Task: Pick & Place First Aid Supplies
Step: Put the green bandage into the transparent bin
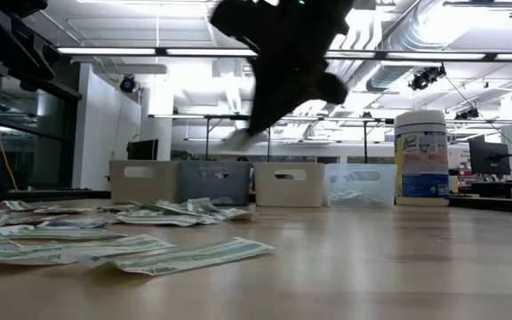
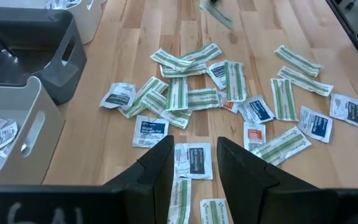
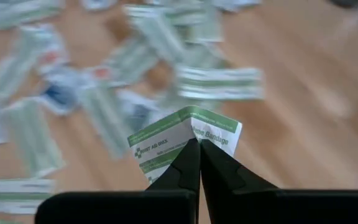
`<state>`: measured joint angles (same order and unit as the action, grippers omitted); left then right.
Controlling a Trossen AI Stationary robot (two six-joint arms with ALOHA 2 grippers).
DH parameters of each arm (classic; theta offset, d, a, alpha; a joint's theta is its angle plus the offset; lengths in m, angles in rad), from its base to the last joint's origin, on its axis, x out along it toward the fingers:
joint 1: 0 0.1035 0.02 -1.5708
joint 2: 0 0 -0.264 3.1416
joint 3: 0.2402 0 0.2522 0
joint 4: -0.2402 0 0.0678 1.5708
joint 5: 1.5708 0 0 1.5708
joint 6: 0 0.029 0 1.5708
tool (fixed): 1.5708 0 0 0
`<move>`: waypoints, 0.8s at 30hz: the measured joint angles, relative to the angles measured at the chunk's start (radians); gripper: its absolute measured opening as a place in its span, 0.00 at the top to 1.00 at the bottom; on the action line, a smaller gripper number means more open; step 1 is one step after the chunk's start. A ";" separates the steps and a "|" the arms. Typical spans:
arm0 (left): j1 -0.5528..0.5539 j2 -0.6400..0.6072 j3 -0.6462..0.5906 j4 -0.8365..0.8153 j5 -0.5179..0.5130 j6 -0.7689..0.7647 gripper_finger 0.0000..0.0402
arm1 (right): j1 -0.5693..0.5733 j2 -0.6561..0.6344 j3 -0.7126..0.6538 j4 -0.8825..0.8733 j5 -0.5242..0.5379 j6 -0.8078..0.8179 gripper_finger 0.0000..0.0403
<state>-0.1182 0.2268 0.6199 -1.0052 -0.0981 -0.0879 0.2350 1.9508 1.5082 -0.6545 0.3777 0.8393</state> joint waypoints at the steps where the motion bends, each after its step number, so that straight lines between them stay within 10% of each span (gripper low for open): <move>1: 0.000 0.000 0.000 0.000 -0.001 0.000 0.70 | -0.011 -0.014 0.000 -0.049 0.001 0.011 1.00; 10: 0.000 0.000 0.000 0.000 0.000 0.004 0.70 | -0.091 -0.174 -0.053 -0.427 0.025 0.070 1.00; 24: 0.000 0.000 0.000 0.000 -0.035 0.004 0.70 | -0.242 -0.621 -0.492 -0.294 0.103 0.148 1.00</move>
<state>-0.1184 0.2268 0.6201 -1.0054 -0.1336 -0.0837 -0.0066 1.3303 1.0163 -0.9485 0.4812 0.9868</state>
